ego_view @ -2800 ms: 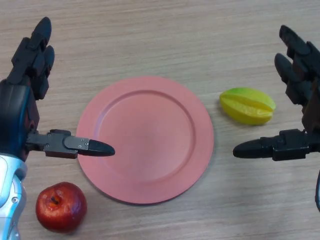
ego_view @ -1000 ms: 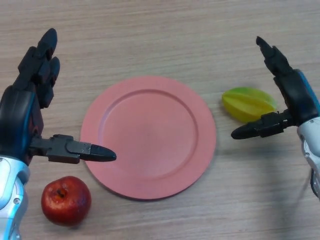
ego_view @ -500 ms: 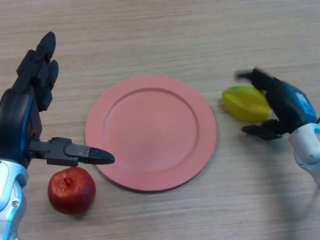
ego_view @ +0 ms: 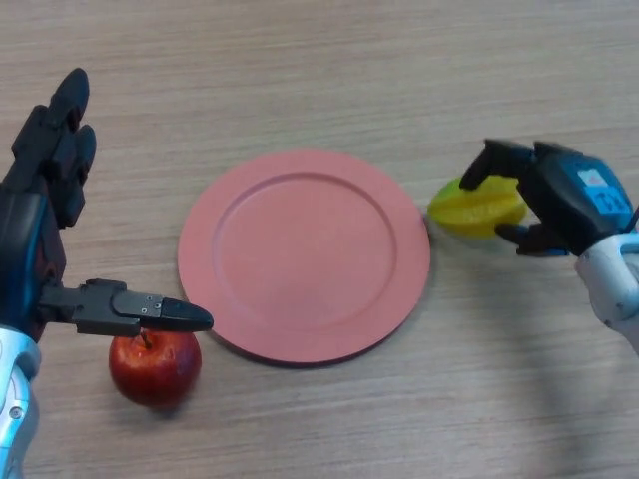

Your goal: Pick up the yellow starfruit and place it on the plate

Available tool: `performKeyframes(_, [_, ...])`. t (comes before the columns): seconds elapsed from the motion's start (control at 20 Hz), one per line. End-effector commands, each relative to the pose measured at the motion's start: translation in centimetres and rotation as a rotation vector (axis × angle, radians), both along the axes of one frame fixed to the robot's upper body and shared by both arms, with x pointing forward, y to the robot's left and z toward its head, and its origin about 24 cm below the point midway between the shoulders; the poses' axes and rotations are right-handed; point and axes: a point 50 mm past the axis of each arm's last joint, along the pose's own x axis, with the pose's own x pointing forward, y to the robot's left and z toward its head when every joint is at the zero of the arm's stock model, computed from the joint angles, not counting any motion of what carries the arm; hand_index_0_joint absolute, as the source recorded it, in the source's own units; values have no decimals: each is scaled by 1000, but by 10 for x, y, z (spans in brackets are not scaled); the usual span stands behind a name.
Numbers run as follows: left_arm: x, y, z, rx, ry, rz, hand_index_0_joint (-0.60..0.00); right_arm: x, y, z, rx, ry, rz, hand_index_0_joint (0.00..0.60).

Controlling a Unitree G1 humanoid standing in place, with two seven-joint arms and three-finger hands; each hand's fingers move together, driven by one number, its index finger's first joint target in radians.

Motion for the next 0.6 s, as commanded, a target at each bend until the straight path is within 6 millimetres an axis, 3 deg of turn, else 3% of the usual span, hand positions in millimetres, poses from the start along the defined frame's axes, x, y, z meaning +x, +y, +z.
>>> performKeyframes(0.05, [-9,3,36,47,-246,-20,0,8,-16,58,120,-207,-42,600])
performKeyframes(0.3, [-9,1,38,50,-240,-28,0,-3,0,79,262,-212,30,600])
performKeyframes(0.6, [-11,1,39,57,-249,-30,0,-20,48,88,537,-127,169,600])
